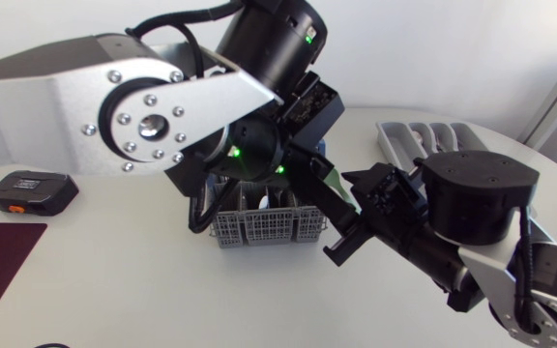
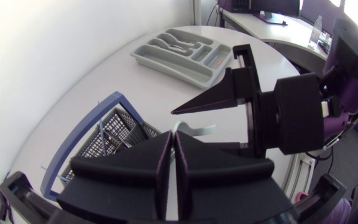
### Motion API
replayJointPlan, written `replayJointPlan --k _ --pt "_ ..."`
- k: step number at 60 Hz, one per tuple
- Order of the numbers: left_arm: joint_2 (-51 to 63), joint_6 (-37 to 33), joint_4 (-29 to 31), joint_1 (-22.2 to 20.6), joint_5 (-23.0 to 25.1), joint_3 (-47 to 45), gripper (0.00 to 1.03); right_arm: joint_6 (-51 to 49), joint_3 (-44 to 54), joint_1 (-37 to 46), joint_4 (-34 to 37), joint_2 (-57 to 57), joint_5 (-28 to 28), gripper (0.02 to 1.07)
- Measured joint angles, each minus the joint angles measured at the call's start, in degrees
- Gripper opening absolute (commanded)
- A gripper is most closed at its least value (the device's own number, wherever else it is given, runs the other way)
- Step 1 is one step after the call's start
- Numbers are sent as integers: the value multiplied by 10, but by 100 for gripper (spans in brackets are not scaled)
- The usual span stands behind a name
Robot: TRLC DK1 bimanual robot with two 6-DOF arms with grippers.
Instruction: Unload the cutlery basket into the drawer organizer.
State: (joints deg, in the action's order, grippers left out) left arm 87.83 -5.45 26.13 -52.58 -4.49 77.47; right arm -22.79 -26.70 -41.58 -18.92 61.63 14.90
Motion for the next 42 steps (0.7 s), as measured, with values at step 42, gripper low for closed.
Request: replayJointPlan --k 42 --pt "4 10 2 7 8 7 4 -4 0 -4 -5 6 2 8"
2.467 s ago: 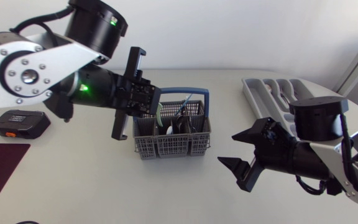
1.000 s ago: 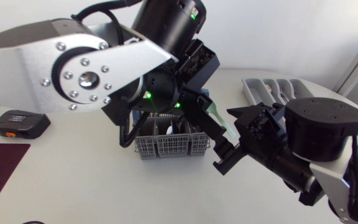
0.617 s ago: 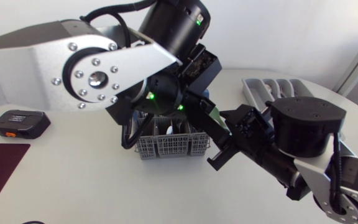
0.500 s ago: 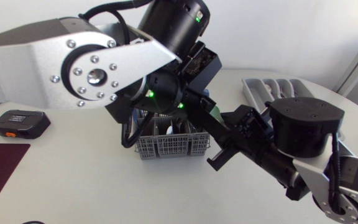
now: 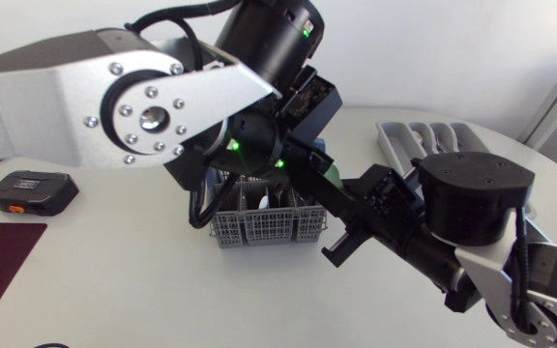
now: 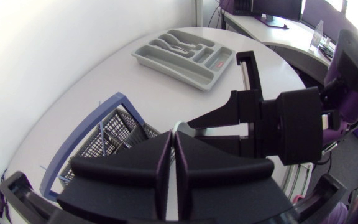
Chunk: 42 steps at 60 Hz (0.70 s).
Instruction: Unload the cutlery basket into the drawer organizer.
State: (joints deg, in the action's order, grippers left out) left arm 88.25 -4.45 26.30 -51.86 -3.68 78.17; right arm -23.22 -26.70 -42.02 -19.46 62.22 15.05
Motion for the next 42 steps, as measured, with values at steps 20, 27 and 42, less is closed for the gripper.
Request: replayJointPlan --k 20,27,42 --pt "3 0 3 1 0 2 65 0 0 1 8 -1 -24 8" --pt "7 3 4 8 0 12 90 0 0 1 17 -1 -35 8" --pt "2 15 -22 46 0 35 97 0 3 24 55 -19 -87 8"
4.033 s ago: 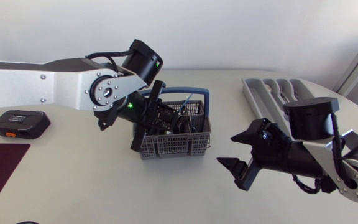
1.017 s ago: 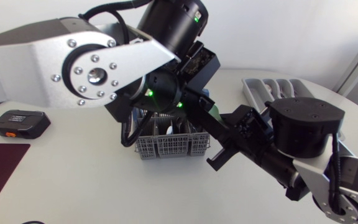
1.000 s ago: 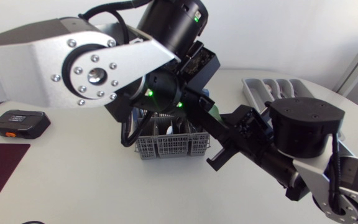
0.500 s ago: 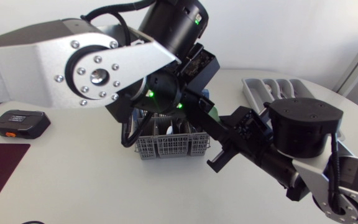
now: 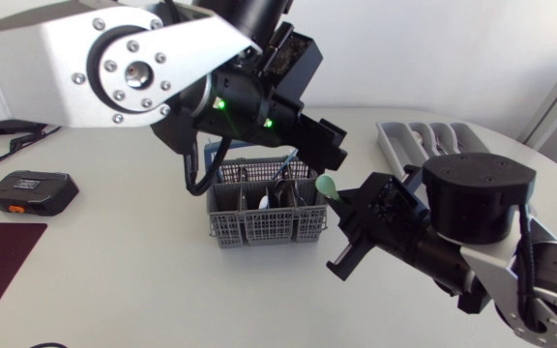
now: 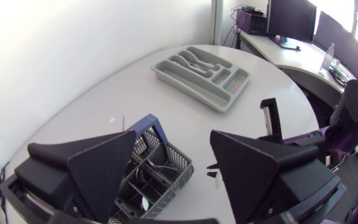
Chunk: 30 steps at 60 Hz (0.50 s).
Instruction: Unload the cutlery basket into the drawer organizer.
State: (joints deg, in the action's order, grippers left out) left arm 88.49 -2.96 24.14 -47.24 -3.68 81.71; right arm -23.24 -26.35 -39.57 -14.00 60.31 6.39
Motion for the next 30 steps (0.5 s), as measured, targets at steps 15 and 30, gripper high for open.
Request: replayJointPlan --k 15,30 --pt "-21 -5 -7 42 -3 0 97 -38 6 149 81 -36 -158 8" --pt "-30 -50 -9 52 -33 -35 97 -164 1 348 158 -16 -333 8"
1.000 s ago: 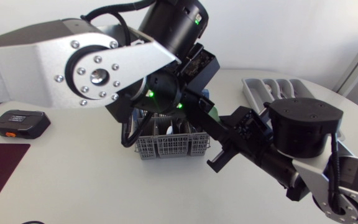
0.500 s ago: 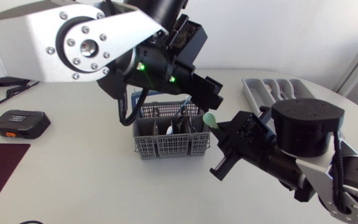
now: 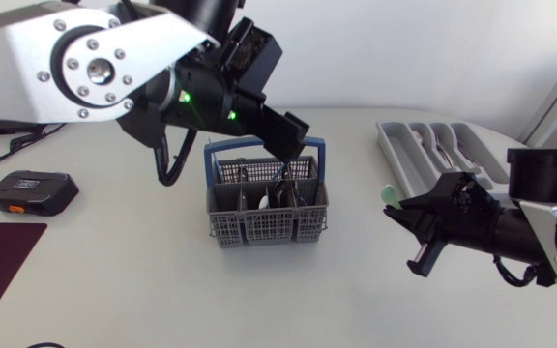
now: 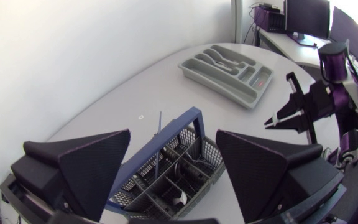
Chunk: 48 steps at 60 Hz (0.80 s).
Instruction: Unload the cutlery basket into the drawer organizer.
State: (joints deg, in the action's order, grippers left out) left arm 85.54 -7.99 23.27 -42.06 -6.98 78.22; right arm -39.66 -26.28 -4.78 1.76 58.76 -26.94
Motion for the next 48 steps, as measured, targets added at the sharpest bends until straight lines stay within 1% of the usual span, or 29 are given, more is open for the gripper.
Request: replayJointPlan --k 5,9,19,26,38,48 --pt "0 -13 0 0 -8 -19 97 -60 -21 70 28 49 -49 8" --pt "-1 -17 0 0 -9 -30 96 -105 -43 113 46 90 -75 8" --pt "-8 -26 0 0 -11 -54 96 -225 -114 203 80 200 -102 8" --pt "-12 -30 0 -2 -11 -66 96 -317 -165 248 112 271 -106 8" --pt "-12 -41 0 -10 -18 -76 96 -461 -240 300 150 364 -102 8" --pt "-12 -41 -5 -10 -21 -88 96 -564 -324 338 208 436 -73 8"
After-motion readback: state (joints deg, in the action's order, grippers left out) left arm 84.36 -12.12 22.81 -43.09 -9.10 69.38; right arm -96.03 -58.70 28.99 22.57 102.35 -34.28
